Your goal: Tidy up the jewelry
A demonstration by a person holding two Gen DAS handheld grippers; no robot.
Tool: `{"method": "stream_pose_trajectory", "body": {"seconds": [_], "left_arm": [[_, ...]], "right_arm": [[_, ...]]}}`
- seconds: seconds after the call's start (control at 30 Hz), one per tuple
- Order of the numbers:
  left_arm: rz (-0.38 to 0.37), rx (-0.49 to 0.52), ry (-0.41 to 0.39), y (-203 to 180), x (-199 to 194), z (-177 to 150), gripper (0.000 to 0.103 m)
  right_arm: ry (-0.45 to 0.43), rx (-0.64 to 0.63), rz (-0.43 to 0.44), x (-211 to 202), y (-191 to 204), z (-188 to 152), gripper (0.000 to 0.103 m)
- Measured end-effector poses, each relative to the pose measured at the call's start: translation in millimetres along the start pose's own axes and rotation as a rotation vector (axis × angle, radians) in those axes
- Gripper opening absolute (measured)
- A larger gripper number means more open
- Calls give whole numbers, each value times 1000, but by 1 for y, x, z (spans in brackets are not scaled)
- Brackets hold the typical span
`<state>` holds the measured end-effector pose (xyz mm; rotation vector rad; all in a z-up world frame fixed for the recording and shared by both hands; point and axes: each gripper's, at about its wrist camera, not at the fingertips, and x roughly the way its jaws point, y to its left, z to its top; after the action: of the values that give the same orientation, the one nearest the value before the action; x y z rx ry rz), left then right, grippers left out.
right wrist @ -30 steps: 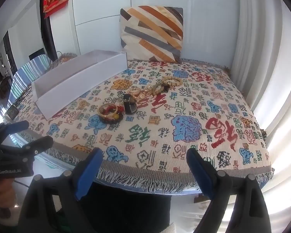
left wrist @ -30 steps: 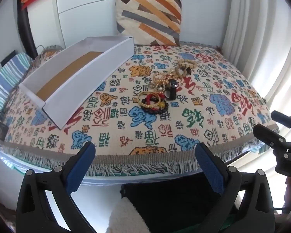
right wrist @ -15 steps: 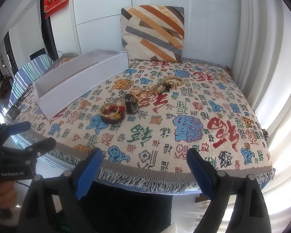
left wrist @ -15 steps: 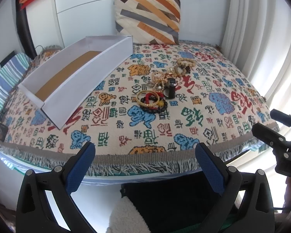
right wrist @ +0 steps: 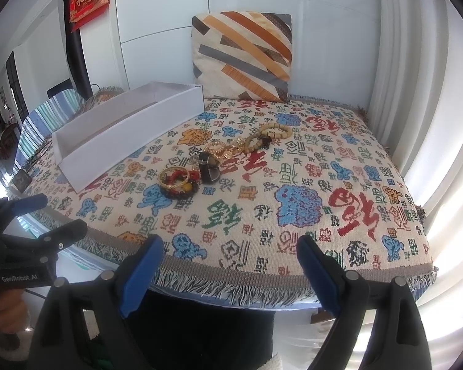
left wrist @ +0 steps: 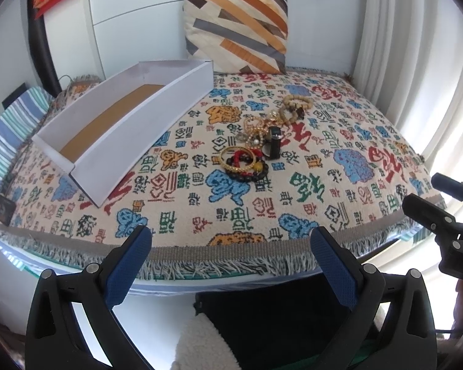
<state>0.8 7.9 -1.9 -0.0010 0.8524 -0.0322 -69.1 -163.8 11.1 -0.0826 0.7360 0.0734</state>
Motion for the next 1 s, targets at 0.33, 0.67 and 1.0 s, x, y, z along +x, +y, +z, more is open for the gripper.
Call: {"method": "stream_pose_trajectory", "body": {"seconds": [0.33, 0.67, 1.0], "left_arm": [[14, 15, -1, -7, -4, -4, 102], [24, 15, 1, -9, -4, -5, 102], [23, 12, 5, -9, -3, -6, 102]], "right_arm": [[-7, 17, -1, -3, -4, -5, 90], [-2, 12, 0, -1, -2, -6, 90], [0, 12, -1, 0, -2, -7, 90]]}}
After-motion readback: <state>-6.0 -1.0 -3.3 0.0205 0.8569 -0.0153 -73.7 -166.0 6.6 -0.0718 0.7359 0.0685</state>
